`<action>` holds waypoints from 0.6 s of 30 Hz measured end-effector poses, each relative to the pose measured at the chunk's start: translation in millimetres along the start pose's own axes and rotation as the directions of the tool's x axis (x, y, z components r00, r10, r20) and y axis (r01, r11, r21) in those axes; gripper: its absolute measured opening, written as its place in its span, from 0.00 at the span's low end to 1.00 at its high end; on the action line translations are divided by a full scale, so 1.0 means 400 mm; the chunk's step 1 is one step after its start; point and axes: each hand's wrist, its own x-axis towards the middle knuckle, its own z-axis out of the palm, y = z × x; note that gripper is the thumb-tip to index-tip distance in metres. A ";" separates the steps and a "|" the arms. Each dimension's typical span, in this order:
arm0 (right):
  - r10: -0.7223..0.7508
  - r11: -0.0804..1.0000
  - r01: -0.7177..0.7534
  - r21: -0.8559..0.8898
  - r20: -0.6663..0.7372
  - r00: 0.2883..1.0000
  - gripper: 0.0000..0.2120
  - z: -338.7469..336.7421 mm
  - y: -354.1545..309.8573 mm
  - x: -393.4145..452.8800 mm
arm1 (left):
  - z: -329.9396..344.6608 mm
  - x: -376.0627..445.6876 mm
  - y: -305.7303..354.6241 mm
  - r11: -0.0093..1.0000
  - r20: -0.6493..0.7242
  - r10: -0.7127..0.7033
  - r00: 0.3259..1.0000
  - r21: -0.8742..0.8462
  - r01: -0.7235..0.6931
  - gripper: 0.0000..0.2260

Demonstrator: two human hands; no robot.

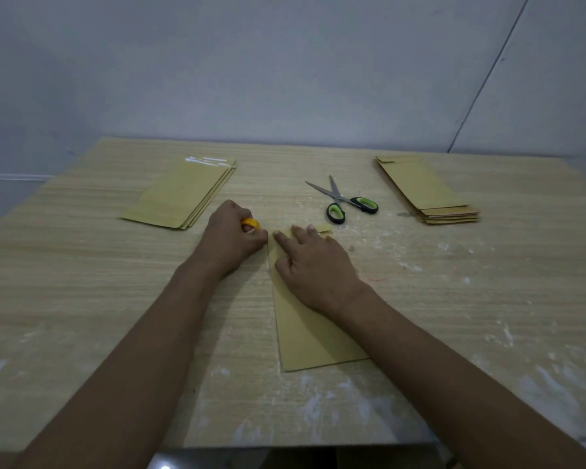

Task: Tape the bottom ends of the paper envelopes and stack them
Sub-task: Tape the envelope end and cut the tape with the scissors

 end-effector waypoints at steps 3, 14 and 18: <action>0.091 0.996 -0.091 0.019 0.025 0.996 0.27 -0.004 0.011 -0.004 | -0.001 -0.003 0.000 1.000 0.002 0.009 1.000 0.000 -0.009 0.11; 0.214 0.971 -0.221 0.096 0.078 0.974 0.29 -0.007 0.010 -0.013 | -0.001 0.000 -0.004 1.000 0.010 0.018 1.000 0.018 -0.019 0.11; 0.255 0.958 -0.259 0.123 0.051 0.966 0.31 -0.009 0.011 -0.019 | 0.001 -0.003 -0.009 1.000 0.007 0.023 1.000 0.006 -0.023 0.12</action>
